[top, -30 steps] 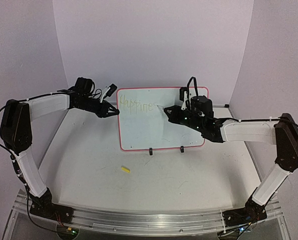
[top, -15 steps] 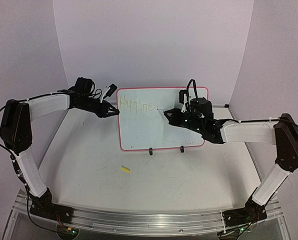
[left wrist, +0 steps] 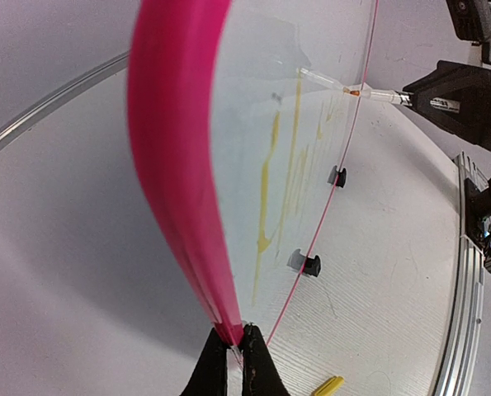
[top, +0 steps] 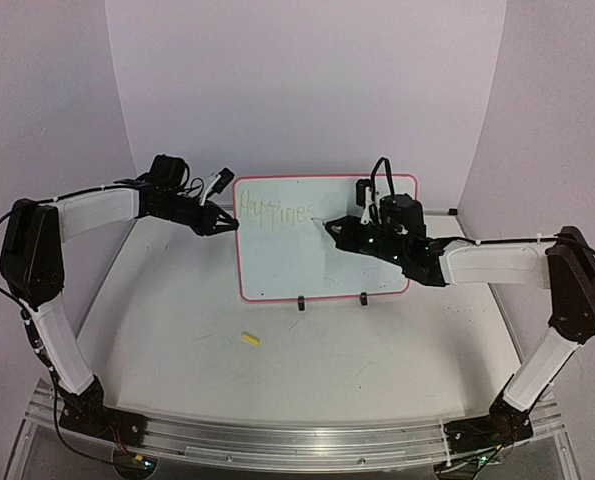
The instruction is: Write a sentence on the whiteboard
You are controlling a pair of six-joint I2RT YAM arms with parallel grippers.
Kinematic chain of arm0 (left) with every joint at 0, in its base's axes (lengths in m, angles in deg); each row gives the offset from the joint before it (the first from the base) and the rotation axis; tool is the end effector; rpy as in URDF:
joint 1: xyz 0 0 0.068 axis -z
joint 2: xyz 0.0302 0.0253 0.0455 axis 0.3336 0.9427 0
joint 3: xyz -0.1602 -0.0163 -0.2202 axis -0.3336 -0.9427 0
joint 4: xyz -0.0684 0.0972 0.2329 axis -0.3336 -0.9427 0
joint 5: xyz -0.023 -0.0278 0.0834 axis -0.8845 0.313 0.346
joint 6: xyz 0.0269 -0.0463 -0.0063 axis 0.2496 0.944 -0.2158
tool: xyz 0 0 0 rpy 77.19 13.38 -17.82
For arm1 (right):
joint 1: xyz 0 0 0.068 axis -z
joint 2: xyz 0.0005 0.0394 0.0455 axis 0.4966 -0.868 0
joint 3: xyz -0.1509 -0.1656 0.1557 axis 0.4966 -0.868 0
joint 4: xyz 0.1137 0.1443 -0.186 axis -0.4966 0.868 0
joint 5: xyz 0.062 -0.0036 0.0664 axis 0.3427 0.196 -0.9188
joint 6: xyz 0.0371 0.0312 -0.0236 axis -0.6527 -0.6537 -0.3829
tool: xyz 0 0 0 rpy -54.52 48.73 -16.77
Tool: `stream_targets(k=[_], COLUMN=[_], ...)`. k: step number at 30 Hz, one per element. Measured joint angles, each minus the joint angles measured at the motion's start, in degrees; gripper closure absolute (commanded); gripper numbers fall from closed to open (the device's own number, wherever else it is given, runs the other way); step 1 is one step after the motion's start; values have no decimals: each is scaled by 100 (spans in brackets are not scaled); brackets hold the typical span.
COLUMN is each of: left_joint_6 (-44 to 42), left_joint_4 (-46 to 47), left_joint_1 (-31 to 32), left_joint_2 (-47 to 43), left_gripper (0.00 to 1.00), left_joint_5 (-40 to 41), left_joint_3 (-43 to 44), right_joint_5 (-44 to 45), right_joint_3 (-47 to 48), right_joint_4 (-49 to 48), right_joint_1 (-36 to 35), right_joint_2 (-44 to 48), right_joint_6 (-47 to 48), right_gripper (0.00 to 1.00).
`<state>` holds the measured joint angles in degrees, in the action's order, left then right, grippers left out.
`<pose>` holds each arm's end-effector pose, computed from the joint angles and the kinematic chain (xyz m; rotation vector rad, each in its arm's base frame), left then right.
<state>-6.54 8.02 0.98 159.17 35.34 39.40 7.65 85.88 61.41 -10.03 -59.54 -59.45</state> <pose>0.3693 -0.1629 0.2722 0.9991 1.9977 -0.8889 0.2958 0.2517 0.2627 -0.2484 1.8662 0.9597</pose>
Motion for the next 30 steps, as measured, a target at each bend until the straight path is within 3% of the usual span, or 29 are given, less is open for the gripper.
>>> stream_targets(k=[10,30], left_joint_6=[-6,-8], left_joint_4=[0,0], left_joint_1=[25,28], left_joint_2=[0,0], left_gripper=[100,100], left_joint_5=[0,0], left_joint_3=[0,0], right_joint_5=[-169,520], right_joint_3=[-7,39], right_joint_4=[-99,44], right_joint_1=[4,14], right_joint_2=[216,348], right_joint_6=[-3,113], right_gripper=[100,100])
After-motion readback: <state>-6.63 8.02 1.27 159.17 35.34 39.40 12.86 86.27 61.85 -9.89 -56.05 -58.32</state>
